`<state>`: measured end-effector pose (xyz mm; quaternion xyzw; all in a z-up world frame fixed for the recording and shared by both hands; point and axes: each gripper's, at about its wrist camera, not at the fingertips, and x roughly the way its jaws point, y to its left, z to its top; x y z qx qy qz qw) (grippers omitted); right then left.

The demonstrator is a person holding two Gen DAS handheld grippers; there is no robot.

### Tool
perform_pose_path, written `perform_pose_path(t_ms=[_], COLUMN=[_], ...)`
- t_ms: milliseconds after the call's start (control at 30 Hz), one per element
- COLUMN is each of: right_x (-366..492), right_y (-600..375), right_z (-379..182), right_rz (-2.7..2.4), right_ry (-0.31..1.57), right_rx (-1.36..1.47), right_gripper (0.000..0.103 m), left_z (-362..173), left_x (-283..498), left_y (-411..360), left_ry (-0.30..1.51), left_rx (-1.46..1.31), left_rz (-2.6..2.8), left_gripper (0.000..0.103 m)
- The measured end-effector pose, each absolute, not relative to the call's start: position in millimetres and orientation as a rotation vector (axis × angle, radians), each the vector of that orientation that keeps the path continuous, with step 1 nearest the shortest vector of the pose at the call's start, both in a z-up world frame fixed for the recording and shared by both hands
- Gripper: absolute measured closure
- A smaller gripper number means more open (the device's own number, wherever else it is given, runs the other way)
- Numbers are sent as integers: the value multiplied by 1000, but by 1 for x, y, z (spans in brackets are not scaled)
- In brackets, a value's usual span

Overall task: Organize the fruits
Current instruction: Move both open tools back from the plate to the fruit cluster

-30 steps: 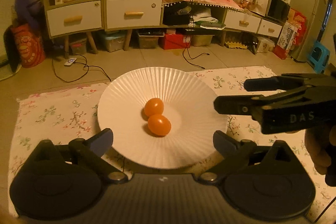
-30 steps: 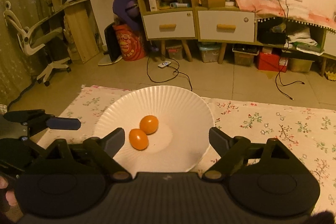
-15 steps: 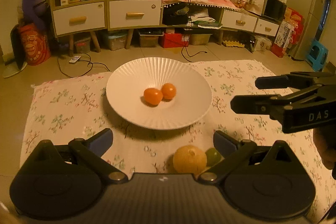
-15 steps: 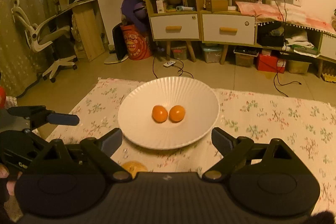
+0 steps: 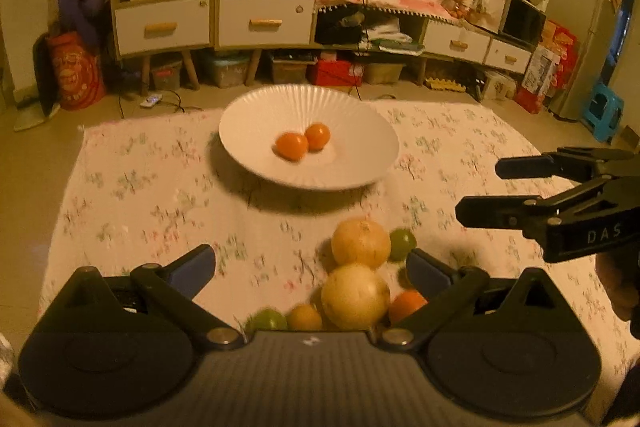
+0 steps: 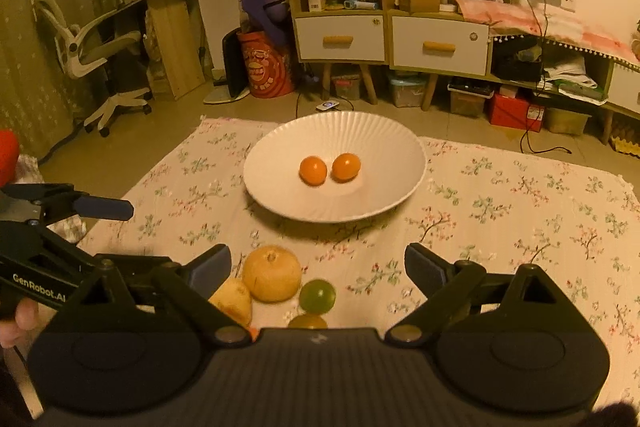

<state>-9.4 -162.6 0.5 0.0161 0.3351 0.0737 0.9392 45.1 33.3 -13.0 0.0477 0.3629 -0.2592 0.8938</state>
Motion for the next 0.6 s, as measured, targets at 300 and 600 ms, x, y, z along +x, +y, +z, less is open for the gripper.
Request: perform_pose_path(t_ms=[300,600], right_x=[-36,-53], right_y=[-158,-163], right_z=[-23,-50], right_rz=[184,218], right_ry=[740,806], right_rx=[-28,-37], right_gripper=[10,11], left_z=[-25,-46], left_x=[29,19], left_y=[52,66], left_ry=[756,809], left_rx=[120,115], left_rz=[-567,-621], left_gripper=[0,0])
